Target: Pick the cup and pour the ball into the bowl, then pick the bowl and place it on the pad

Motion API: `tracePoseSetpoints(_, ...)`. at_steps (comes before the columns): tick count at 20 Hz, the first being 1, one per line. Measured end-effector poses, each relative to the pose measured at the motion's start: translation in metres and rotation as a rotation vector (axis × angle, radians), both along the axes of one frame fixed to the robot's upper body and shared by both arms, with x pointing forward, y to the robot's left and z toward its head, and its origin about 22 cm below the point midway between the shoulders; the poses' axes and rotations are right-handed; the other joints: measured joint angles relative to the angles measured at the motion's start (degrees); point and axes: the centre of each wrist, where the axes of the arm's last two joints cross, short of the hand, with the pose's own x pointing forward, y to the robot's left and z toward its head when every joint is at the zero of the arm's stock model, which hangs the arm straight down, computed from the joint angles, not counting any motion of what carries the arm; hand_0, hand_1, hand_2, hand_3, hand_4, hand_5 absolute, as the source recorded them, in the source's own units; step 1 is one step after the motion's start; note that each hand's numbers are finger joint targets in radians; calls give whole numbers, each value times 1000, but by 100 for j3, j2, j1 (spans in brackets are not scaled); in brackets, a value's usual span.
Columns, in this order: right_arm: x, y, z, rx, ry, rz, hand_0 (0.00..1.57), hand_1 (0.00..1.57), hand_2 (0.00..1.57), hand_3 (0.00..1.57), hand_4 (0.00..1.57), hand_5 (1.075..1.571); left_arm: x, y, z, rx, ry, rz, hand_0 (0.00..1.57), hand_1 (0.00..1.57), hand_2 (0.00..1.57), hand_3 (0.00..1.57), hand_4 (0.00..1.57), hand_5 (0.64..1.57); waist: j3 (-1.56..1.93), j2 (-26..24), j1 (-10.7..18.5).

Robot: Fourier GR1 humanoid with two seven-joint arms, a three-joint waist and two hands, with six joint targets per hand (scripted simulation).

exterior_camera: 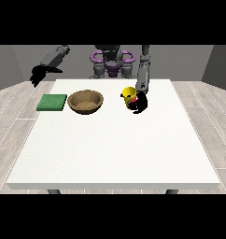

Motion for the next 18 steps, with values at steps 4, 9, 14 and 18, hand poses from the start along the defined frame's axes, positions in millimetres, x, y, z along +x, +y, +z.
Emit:
tracePoseSetpoints(4,2,-4,-17,4,90,-13,0,0,53,374,0,1570,2,-2,0,139,101,80,1350,1350,1571,1571,1036,1527,-58,-492,29)
tracePoseSetpoints(9,1,-8,-46,2,205,-20,0,0,289,312,299,1567,6,-11,2,371,190,173,1351,1351,1571,1571,993,1554,-72,-1176,42)
tracePoseSetpoints(14,-3,-19,-72,13,306,-34,0,0,122,298,472,1565,6,-55,-10,601,250,178,1294,1294,1571,1571,868,1559,-63,-1764,116)
tracePoseSetpoints(18,-11,-26,-95,27,379,-67,0,0,130,231,641,1554,9,-103,-12,759,297,144,1294,1294,1571,1571,868,1559,-70,-2163,268)
